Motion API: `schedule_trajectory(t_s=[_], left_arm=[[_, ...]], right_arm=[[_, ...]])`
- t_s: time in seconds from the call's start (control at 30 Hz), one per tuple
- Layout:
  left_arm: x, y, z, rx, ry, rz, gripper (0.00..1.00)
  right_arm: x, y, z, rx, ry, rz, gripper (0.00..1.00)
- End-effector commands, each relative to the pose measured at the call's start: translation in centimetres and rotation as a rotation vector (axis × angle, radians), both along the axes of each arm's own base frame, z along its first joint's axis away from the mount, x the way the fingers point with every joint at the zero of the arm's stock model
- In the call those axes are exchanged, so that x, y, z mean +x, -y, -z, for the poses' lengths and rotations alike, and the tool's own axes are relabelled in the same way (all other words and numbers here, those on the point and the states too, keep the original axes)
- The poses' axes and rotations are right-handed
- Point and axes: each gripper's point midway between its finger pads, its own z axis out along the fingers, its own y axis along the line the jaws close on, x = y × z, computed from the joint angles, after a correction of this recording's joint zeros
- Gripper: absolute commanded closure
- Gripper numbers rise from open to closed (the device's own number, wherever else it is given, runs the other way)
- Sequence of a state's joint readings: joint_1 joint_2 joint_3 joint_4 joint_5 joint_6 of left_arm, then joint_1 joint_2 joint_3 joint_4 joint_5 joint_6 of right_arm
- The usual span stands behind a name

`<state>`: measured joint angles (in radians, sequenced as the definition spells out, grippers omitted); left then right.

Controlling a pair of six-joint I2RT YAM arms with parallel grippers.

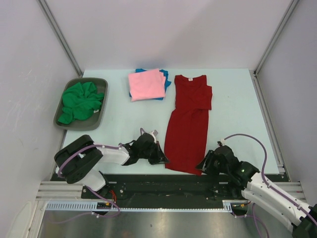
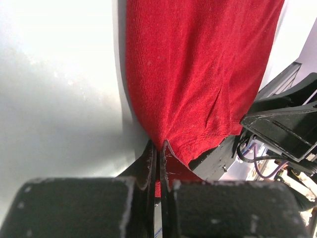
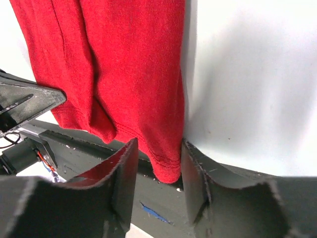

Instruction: Fold and stack the t-shirts

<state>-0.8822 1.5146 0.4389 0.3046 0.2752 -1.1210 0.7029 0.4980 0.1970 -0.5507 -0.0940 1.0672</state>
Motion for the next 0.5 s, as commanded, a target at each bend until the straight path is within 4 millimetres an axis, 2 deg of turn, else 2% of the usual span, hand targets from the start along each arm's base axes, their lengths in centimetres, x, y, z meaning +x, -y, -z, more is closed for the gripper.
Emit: schedule_trajectory(t_s=[0.0,0.1,0.2,0.3,0.47], left_arm=[[-1.2,-1.7,1.4,0.052,-0.020,0.014,1.00],[-1.2,-1.5,0.5,0.022,-0.005,0.013,1.00],[-1.8,-1.7,0.0,0.006,0.006,0.011,1.00],[-2.5,-2.0,-0.1,-0.001,0.005,0.020,1.00],[-3.7,-1.6,-0.2,-0.015,0.010,0.041,1.00]], right_arm=[[0.0,0.3,0.8,-0.008,-0.005,0.040,0.59],[0.3,0.5,1.1,-0.017,0.001,0.056,0.75],[0.7,0.7,1.2,-0.033,0.013,0.069,0.84],[1.5,1.1,1.2,-0.059,0.040,0.093,1.00],[1.7,0.9,0.5,-0.068,0.058,0.076,1.00]])
